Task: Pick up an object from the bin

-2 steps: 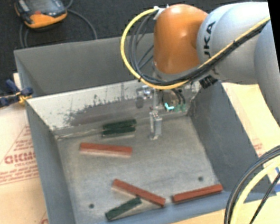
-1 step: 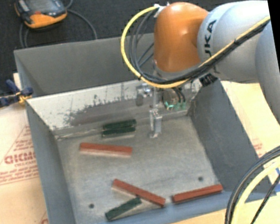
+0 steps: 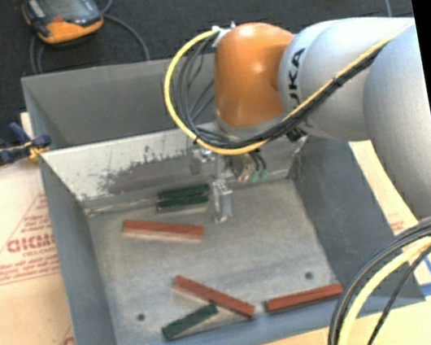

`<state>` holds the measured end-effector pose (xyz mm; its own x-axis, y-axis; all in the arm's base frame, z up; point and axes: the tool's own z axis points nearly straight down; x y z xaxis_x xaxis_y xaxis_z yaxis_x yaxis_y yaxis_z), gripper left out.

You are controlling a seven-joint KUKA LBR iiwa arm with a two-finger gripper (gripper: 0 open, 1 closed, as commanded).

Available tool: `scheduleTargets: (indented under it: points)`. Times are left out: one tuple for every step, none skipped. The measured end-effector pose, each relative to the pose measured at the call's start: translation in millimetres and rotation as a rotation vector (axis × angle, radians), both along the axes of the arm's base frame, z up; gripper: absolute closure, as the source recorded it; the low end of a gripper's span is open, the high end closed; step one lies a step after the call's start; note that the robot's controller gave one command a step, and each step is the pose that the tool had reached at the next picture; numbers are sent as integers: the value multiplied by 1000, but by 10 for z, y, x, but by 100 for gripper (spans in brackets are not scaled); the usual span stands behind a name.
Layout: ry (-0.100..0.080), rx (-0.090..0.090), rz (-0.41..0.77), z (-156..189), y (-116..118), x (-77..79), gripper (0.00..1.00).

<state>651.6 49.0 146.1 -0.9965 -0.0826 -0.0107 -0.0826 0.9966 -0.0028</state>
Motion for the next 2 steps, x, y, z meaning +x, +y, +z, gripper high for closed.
scheduleTargets:
  points:
    - [4,1,156,-742,344,-364,0]
    - [7,-2,714,-743,618,-41,100]
